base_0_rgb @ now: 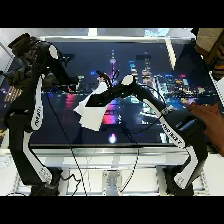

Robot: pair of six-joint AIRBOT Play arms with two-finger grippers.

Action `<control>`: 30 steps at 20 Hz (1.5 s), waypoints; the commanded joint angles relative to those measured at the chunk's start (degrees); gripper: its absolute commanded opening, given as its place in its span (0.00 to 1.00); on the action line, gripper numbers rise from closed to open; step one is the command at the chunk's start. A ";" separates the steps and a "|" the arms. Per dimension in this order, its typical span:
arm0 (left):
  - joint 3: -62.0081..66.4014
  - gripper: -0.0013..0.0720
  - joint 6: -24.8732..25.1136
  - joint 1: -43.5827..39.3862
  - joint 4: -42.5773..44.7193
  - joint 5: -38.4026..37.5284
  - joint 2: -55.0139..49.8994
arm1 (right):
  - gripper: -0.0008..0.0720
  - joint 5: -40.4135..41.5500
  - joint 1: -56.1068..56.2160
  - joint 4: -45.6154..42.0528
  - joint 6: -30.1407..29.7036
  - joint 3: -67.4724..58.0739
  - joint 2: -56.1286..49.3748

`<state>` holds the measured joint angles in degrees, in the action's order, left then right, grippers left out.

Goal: Fold the shirts.

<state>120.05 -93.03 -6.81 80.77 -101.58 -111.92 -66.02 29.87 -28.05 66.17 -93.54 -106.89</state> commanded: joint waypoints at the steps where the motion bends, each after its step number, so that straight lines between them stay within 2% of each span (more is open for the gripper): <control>1: 0.04 0.54 0.04 0.02 -2.56 0.15 0.02 | 0.66 1.55 -3.30 0.13 0.04 -0.07 -0.33; 3: 0.04 0.53 0.04 -0.13 -10.01 1.51 0.02 | 0.66 3.48 -8.07 0.13 0.74 -0.07 -0.33; 5: 0.04 0.48 0.07 -1.11 -18.23 4.79 0.02 | 0.66 3.96 -13.64 0.11 2.14 -0.07 -0.33; 7: -0.15 0.14 -0.02 -3.72 -21.16 9.33 0.02 | 0.66 3.96 -18.82 -0.13 3.48 -0.07 -0.35; 8: -0.76 0.05 -0.28 -5.55 -21.14 11.34 0.00 | 0.66 3.98 -20.85 -0.35 3.93 -0.07 -0.35; 9: -1.81 0.03 -0.48 -7.39 -20.96 13.18 -0.04 | 0.66 4.02 -22.86 -0.37 4.35 -0.04 -0.37; 13: -4.66 0.03 -2.27 -14.03 -17.81 19.56 -2.73 | 0.66 3.96 -27.87 -1.79 4.81 -0.04 -0.44; 16: -4.66 0.03 -5.22 -15.15 -17.79 24.30 -4.70 | 0.66 3.56 -29.53 -2.14 5.33 -0.07 -2.14; 21: -1.55 0.05 -5.92 -14.95 -17.79 24.79 -4.74 | 0.66 0.57 -29.20 0.22 5.42 -2.29 -11.19; 23: -0.33 0.26 -5.46 -14.58 -17.75 25.33 -4.52 | 0.66 -0.52 -28.44 0.50 5.42 -5.70 -14.64; 26: -0.35 0.43 -4.59 -12.87 -17.75 25.94 -2.99 | 0.66 1.16 -26.71 -0.74 5.75 -11.58 -17.70; 30: -0.35 0.43 -3.91 -10.51 -18.21 26.64 0.42 | 0.66 0.46 -25.53 -1.40 9.40 -17.90 -22.14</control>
<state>119.52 -97.58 -18.72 62.89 -75.83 -113.47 -65.10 3.55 -28.97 73.43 -107.35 -125.97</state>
